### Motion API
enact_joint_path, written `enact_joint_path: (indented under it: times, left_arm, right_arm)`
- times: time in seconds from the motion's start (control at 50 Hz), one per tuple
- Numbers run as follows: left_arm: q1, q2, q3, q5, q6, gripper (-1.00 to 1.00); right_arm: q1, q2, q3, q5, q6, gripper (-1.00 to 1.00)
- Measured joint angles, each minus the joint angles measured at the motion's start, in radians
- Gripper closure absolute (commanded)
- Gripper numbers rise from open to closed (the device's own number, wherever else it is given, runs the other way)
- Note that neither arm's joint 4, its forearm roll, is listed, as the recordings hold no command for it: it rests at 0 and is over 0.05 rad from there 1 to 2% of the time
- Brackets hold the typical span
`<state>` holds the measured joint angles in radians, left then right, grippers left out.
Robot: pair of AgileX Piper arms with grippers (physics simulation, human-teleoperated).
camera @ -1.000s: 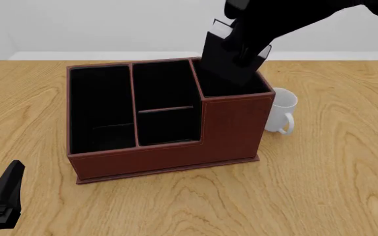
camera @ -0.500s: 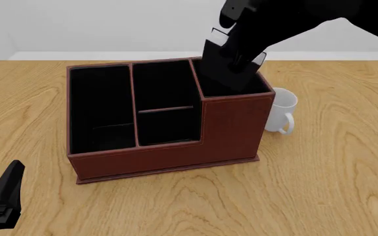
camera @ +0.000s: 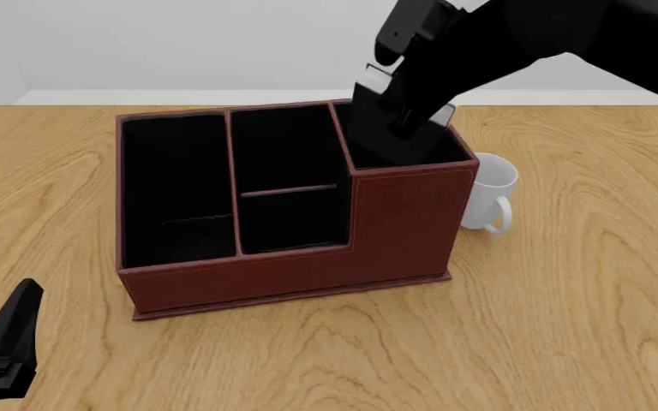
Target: Pick up the book and place it in the right compartment of the caddy.
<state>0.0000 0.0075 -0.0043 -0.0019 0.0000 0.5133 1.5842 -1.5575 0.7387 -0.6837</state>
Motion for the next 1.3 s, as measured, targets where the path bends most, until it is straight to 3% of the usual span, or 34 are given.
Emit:
enact_joint_path:
  times: [0.84,0.86,1.3]
  left_arm:
    - [0.000,0.000,0.000,0.000,0.000,-1.00]
    - [0.000,0.000,0.000,0.000,0.000,-1.00]
    - [0.000,0.000,0.000,0.000,0.000,-1.00]
  right_arm:
    - [-0.043,0.105,-0.041,-0.002,0.029,1.00]
    - [-0.045,0.108,-0.041,-0.003,0.029,-1.00]
    - [-0.052,0.103,-0.068,-0.010,0.030,-1.00]
